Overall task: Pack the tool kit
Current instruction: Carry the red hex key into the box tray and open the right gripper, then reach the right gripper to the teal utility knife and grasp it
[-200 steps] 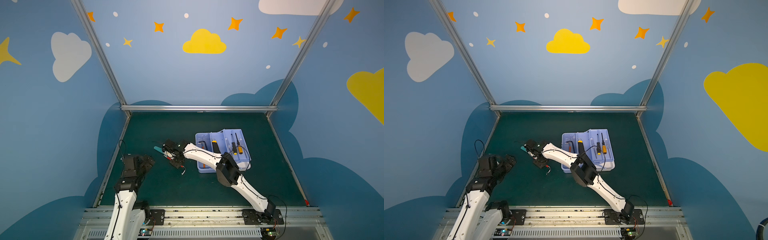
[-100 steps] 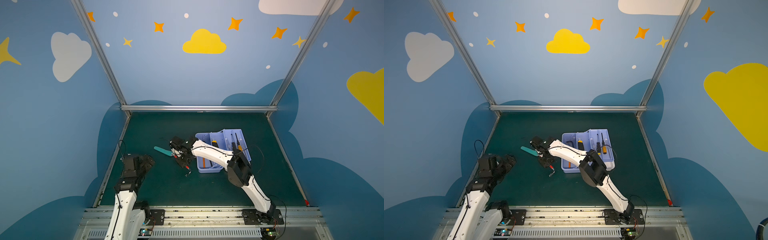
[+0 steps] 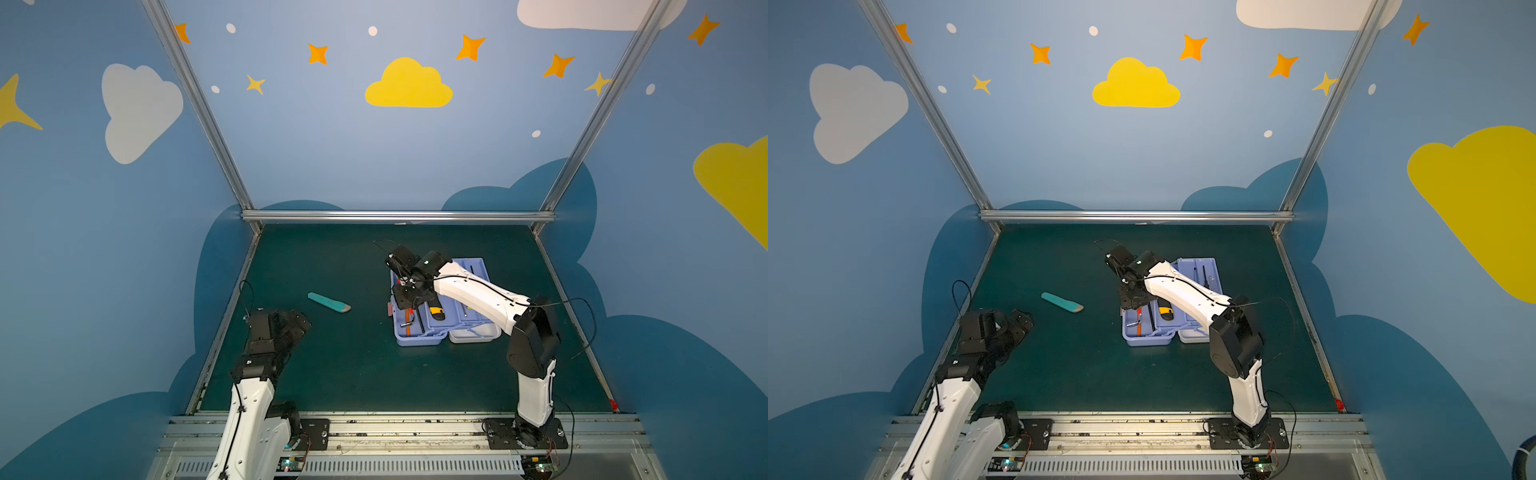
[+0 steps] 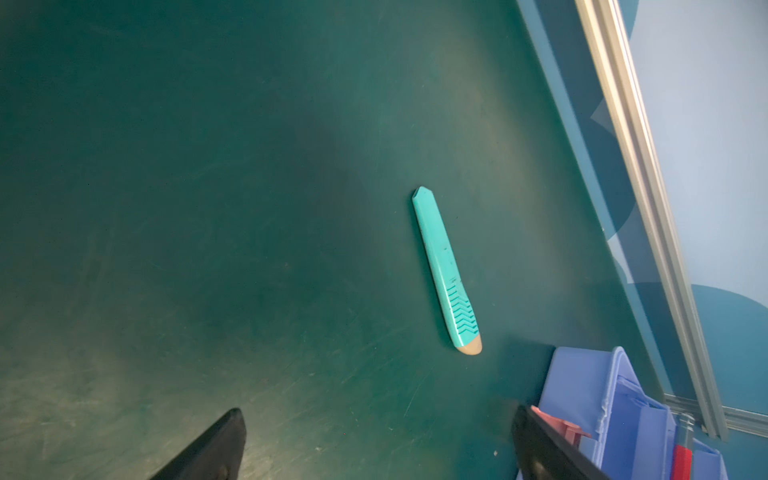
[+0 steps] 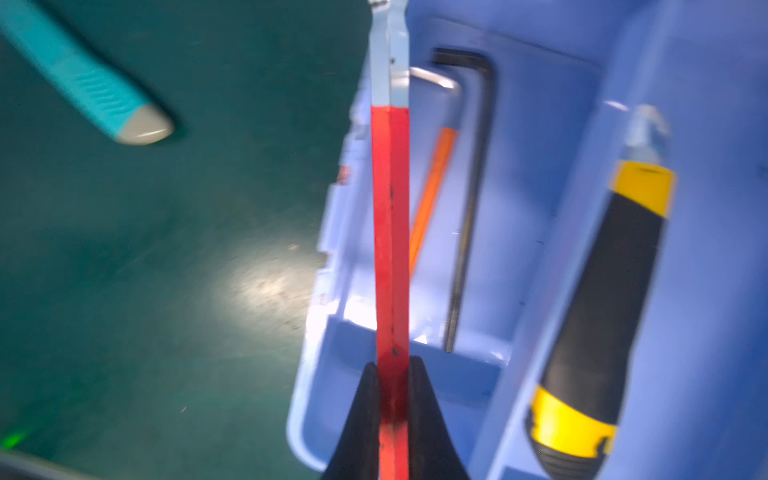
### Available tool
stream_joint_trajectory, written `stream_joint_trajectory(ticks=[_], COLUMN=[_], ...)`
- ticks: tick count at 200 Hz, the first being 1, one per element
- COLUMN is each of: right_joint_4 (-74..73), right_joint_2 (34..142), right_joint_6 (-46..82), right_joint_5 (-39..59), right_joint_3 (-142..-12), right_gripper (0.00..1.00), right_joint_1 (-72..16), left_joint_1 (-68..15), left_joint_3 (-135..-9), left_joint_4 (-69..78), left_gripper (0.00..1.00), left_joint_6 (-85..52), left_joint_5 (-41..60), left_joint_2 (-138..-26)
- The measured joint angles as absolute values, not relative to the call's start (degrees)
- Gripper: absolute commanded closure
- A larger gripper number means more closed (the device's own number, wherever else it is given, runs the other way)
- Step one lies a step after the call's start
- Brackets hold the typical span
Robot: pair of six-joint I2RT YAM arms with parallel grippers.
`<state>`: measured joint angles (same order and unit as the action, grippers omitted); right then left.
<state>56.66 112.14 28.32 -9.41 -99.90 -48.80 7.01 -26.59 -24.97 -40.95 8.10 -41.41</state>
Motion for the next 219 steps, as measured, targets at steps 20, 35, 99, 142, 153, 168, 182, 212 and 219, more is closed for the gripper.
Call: stream_joint_trajectory(ticks=[20, 35, 99, 142, 153, 168, 182, 212, 219], right_joint_4=[56.29, 56.18, 56.62, 56.88, 57.01, 57.45, 57.82, 59.22, 59.90], right_joint_2=[113.27, 115.00, 124.75, 126.13, 126.41, 126.63, 126.63, 126.63, 126.63], right_joint_6=[29.50, 29.67, 28.84, 28.25, 28.21, 28.10, 27.83, 25.87, 25.06], right_joint_5=[-10.04, -10.35, -12.95, -12.91, -12.88, -12.91, -12.95, -14.06, -14.37], right_joint_3=[-99.70, -100.64, -105.78, -105.78, -105.78, -105.78, -105.80, -107.22, -108.27], right_gripper=[1.00, 1.00, 1.00, 0.98, 0.87, 0.81, 0.69, 0.64, 0.64], right_joint_1=[-48.03, -47.94, -47.72, -47.70, -47.70, -47.68, -47.68, -47.66, -47.66], left_joint_1=[7.01, 7.01, 7.01, 7.01, 7.01, 7.01, 7.01, 7.01, 7.01], left_joint_3=[-26.59, -26.59, -26.44, -26.35, -26.35, -26.35, -26.35, -26.35, -26.35], left_joint_4=[-24.56, -24.45, -24.38, -24.40, -24.40, -24.40, -24.40, -24.40, -24.40], left_gripper=[0.00, 0.00, 0.00, 0.00, 0.00, 0.00, 0.00, 0.00, 0.00], left_joint_6=[-40.95, -40.95, -40.95, -40.95, -40.93, -40.93, -40.93, -40.93, -40.93], left_joint_5=[8.69, 8.86, 9.56, 9.58, 9.58, 9.56, 9.56, 9.56, 9.56], left_joint_2=[-41.98, -42.00, -41.78, -41.91, -41.95, -41.95, -41.95, -42.26, -42.26])
